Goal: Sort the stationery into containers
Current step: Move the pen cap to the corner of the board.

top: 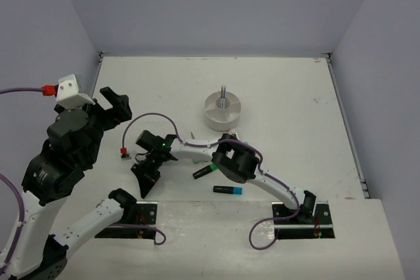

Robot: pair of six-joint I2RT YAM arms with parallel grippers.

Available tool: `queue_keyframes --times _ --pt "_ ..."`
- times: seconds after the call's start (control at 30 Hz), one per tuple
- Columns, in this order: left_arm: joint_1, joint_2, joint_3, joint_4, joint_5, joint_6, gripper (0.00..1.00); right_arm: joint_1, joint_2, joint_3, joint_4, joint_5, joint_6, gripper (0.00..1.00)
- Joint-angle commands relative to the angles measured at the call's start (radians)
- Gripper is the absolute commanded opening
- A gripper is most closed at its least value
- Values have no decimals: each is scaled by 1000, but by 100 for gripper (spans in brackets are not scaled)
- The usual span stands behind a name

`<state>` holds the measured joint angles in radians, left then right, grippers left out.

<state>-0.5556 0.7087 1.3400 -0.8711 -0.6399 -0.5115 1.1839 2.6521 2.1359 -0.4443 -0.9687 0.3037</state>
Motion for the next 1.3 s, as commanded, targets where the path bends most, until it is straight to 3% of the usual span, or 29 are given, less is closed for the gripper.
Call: queue_keyframes --times 0.0,0.2,0.37,0.57,0.67,0.77,0.87,1.0,1.1,1.17,1.2,1.27 --pt "5 31 29 26 -10 36 100 -4 -50 -110 23 124 -50 14" --pt "5 31 35 29 -7 28 100 -10 -14 35 190 112 103 14" --pt "5 9 48 48 -7 33 100 -5 22 104 218 93 100 28" --pt "5 -56 -27 136 -7 41 100 14 42 51 376 117 181 36" --pt "5 -59 -41 146 -17 41 100 24 29 -36 502 114 254 37" --pt "6 -48 -53 156 -16 39 100 44 0 -93 551 150 224 36" --pt "5 -36 -59 164 -1 36 100 87 -16 -92 448 207 88 38" --pt "5 -14 -61 166 12 29 100 85 11 -31 333 185 47 36" --pt "5 -8 -59 172 19 21 100 93 128 162 125 171 11 33" --pt "5 -3 -55 172 26 19 100 114 240 387 -69 160 3 31" --pt "5 -3 -53 172 28 19 100 117 306 421 -86 121 27 29" --pt "5 -6 -55 172 28 19 100 112 278 353 -36 88 41 28"
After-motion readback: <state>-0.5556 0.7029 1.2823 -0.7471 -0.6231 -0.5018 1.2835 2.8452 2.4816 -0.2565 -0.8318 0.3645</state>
